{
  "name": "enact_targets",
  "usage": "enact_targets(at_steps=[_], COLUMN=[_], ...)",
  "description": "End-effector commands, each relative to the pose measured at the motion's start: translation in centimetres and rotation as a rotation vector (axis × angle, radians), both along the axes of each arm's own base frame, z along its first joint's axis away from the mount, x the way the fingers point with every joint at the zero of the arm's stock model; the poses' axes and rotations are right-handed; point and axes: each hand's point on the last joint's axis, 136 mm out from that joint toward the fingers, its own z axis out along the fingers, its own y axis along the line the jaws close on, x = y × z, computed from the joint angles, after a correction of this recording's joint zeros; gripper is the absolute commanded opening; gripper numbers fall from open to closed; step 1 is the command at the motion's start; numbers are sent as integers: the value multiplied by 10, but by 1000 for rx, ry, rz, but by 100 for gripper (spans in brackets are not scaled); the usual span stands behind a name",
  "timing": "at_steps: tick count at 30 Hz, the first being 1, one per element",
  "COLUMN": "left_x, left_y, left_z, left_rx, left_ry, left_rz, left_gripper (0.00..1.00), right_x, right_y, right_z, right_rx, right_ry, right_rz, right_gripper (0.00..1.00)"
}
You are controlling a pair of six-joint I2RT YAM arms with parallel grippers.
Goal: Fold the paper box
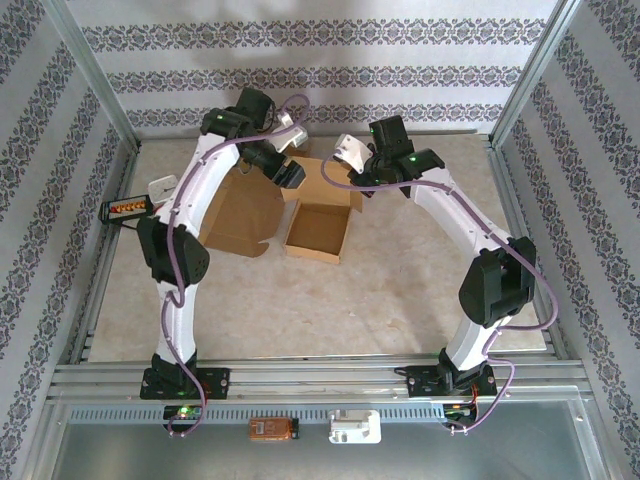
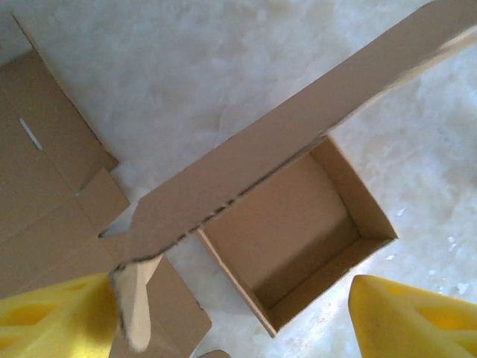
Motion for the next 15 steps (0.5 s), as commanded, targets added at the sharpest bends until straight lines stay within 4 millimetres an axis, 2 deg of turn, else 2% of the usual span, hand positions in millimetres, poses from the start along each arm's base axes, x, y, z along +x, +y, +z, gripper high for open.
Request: enact_targets(at_steps=[1,6,11,15], left_x=[-2,4,9,7], left_y=[15,18,18,16], left_z=[-3,-15,-21,-28], left_rx=[62,93,101,117], left_ry=[23,29,29,44], left_rz=[35,47,56,46], left_gripper=[75,58,32,27], right_x=[4,5,7,6], right_y=[5,5,4,8], right_z=[6,2,3,10], right_rx=[11,6,14,45], right_ry=[-16,-9,-10,-16], right_rz=[28,26,13,13], right_gripper=[0,0,0,2])
